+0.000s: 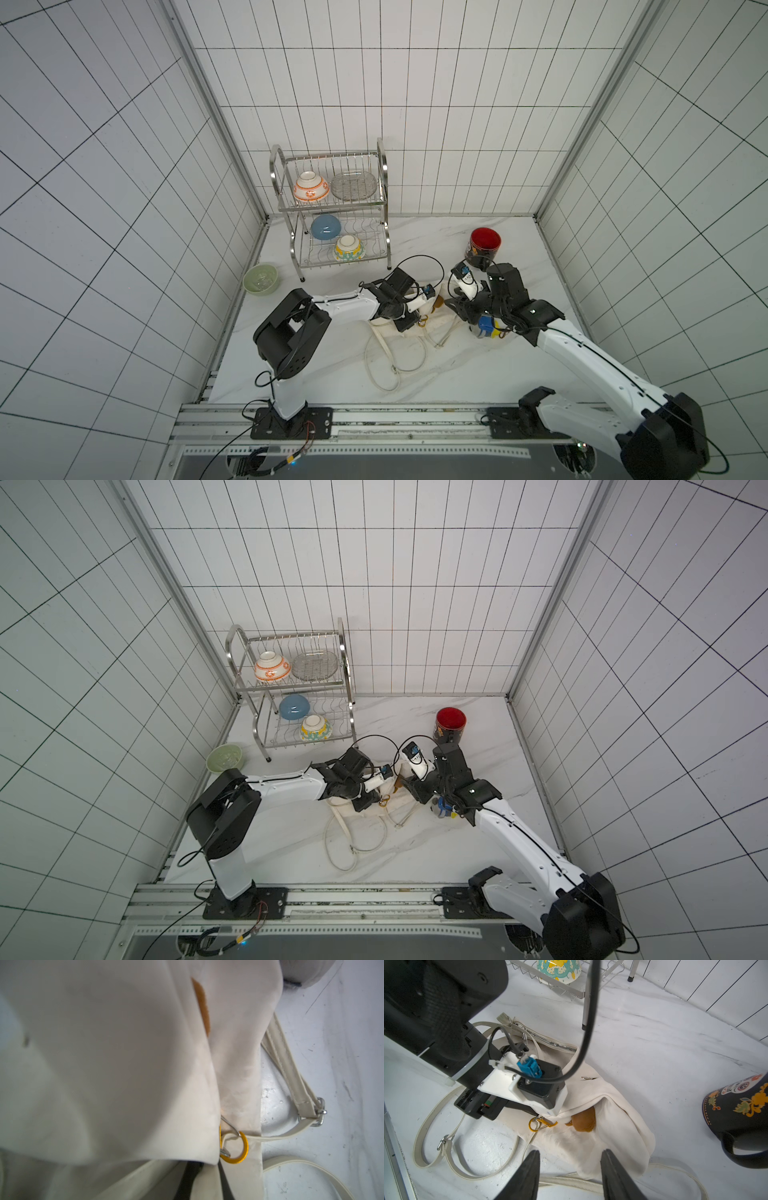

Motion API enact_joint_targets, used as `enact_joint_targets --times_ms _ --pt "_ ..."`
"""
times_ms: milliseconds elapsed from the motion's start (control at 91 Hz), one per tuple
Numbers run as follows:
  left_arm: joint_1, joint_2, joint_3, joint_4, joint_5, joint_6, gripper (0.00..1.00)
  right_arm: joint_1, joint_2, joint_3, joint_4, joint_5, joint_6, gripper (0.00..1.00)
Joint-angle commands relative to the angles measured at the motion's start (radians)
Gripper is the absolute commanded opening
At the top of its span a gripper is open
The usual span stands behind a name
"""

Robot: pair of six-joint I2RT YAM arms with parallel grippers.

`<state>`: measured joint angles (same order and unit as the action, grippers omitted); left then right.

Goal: Remove the decoration from the bag
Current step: Remove the decoration item from the bag.

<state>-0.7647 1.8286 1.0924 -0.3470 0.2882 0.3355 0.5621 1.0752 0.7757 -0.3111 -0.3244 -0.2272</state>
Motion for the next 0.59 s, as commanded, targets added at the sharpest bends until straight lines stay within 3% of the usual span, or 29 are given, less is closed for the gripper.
enact_joint_targets --times_ms 0,264,583 --pt "0.005 0.004 0.021 0.020 -0.024 0.012 0.00 -0.011 -0.007 -0.010 -0.001 0.004 0.014 0.50" --pt "0.016 -0.104 0.056 -0.116 -0.026 0.005 0.00 -0.013 -0.026 -0.005 -0.012 -0.001 0.033 0.50" --pt "0.063 -0.303 0.154 -0.337 0.118 -0.084 0.00 -0.011 -0.086 0.022 -0.014 -0.138 0.097 0.47"
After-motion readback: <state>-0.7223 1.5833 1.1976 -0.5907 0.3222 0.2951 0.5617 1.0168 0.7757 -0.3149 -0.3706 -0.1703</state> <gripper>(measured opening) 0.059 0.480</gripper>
